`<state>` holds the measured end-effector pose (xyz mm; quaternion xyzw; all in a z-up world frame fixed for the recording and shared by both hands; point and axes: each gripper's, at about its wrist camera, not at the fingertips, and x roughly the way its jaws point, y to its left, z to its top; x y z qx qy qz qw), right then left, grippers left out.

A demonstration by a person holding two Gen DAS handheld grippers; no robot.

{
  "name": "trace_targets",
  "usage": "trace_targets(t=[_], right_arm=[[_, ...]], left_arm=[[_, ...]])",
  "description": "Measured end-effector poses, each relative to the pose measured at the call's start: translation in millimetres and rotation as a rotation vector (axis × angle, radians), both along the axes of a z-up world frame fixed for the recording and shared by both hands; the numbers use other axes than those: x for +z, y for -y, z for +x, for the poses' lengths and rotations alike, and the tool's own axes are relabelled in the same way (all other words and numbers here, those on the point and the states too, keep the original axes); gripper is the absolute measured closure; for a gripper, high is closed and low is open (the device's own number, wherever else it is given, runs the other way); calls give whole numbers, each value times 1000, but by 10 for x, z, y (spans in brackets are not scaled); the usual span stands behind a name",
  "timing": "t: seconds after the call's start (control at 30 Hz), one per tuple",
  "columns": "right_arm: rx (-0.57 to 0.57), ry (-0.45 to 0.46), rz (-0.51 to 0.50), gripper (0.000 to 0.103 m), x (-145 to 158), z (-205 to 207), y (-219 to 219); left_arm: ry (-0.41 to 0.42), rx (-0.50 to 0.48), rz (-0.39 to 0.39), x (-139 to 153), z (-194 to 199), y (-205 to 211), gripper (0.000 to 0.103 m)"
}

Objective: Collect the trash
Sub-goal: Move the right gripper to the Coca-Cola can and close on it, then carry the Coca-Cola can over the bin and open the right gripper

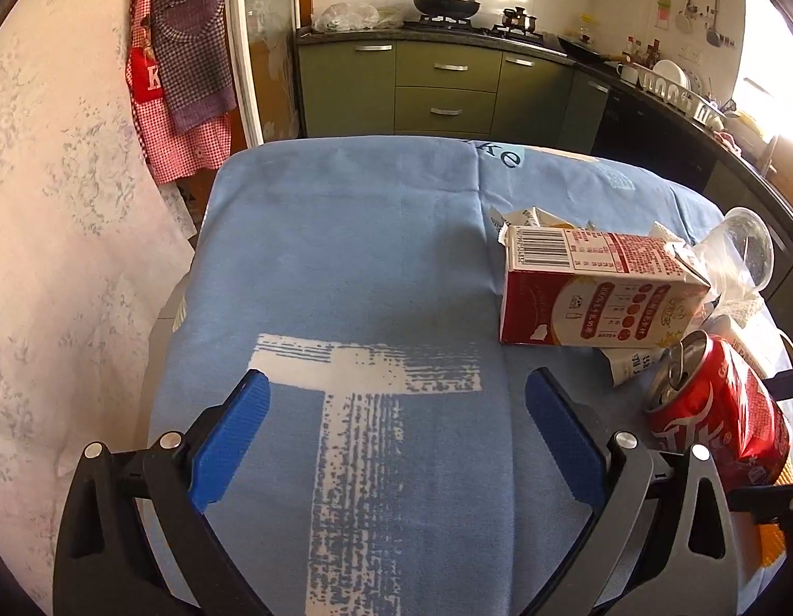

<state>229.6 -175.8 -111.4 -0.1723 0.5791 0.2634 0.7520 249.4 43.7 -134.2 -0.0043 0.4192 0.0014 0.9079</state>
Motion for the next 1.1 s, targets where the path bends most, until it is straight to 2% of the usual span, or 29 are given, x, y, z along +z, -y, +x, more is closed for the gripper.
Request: trace_targets(t=[0.2, 0.33, 0.6, 1.1], right_arm=[[-17, -35, 2, 30, -180, 16, -72], [-48, -38, 36, 38, -179, -9, -52], [-62, -22, 110, 39, -82, -337, 81], [-168, 58, 195, 40, 265, -873, 676]], left_arm=[[-9, 0, 3, -11, 12, 20, 5], [-16, 2, 7, -23, 27, 27, 5], [-24, -5, 28, -55, 45, 68, 5], [-29, -17, 58, -95, 56, 115, 5]])
